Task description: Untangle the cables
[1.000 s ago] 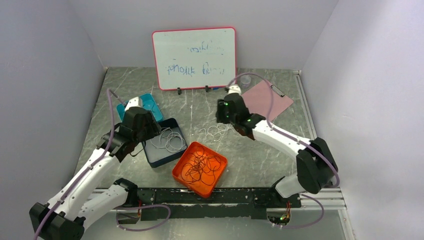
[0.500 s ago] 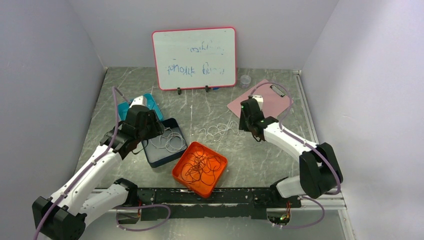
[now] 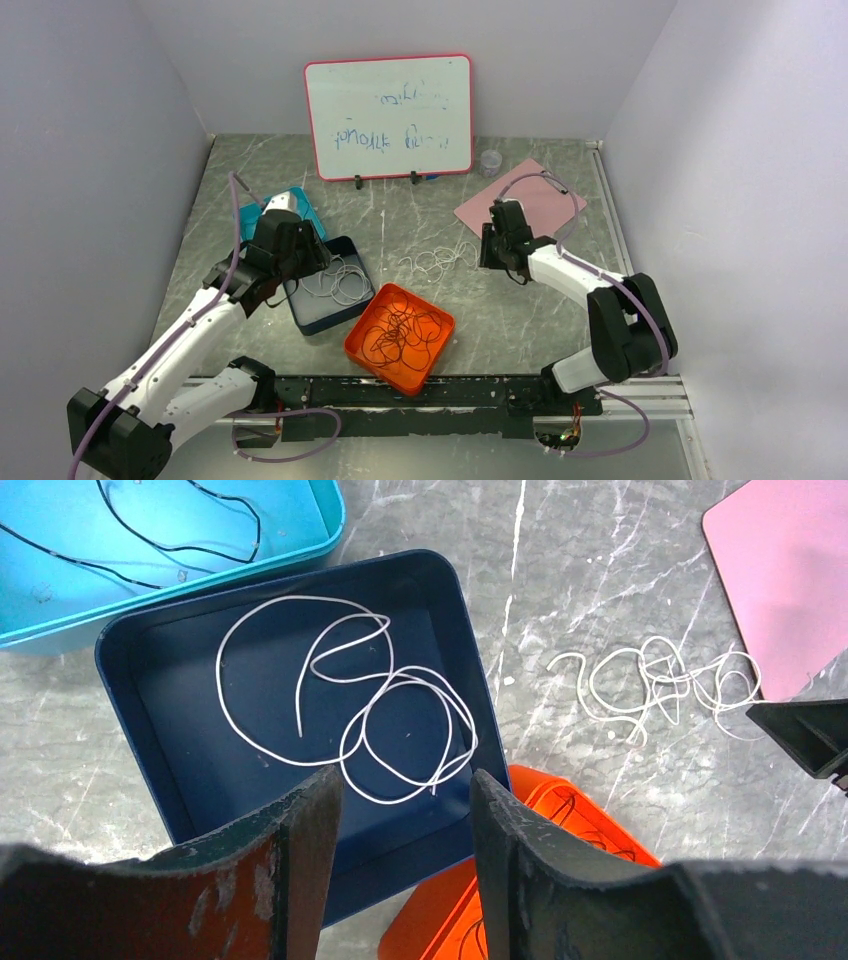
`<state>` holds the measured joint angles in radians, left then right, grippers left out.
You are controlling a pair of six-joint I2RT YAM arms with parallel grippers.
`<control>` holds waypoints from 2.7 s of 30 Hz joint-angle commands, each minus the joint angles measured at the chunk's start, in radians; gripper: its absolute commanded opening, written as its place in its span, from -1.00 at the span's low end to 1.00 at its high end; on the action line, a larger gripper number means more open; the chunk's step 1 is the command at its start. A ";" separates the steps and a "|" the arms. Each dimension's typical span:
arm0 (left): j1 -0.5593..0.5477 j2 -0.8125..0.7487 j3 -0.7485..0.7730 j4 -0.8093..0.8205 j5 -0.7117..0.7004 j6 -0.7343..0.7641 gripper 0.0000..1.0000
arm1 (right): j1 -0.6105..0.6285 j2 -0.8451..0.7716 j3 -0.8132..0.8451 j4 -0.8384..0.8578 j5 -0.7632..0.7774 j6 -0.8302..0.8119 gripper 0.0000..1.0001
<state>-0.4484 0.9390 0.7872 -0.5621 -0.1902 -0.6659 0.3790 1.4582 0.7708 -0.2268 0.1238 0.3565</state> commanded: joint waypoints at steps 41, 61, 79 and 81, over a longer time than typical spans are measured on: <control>-0.205 0.575 0.219 0.904 0.563 0.138 0.52 | -0.012 -0.354 0.330 -0.098 -0.219 -0.036 -1.00; -0.291 0.882 0.370 1.086 0.449 0.190 0.66 | -0.012 -0.341 0.367 -0.050 -0.375 0.080 -1.00; -0.300 1.083 0.428 1.058 0.433 0.150 -0.18 | -0.012 -0.436 0.541 -0.088 -0.311 0.100 -1.00; -0.300 1.099 0.431 1.051 0.430 0.150 -0.20 | -0.012 -0.440 0.566 -0.091 -0.311 0.101 -1.00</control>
<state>-0.7425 2.0079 1.2129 0.4751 0.2577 -0.5125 0.3725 1.0367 1.2823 -0.3199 -0.2008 0.4496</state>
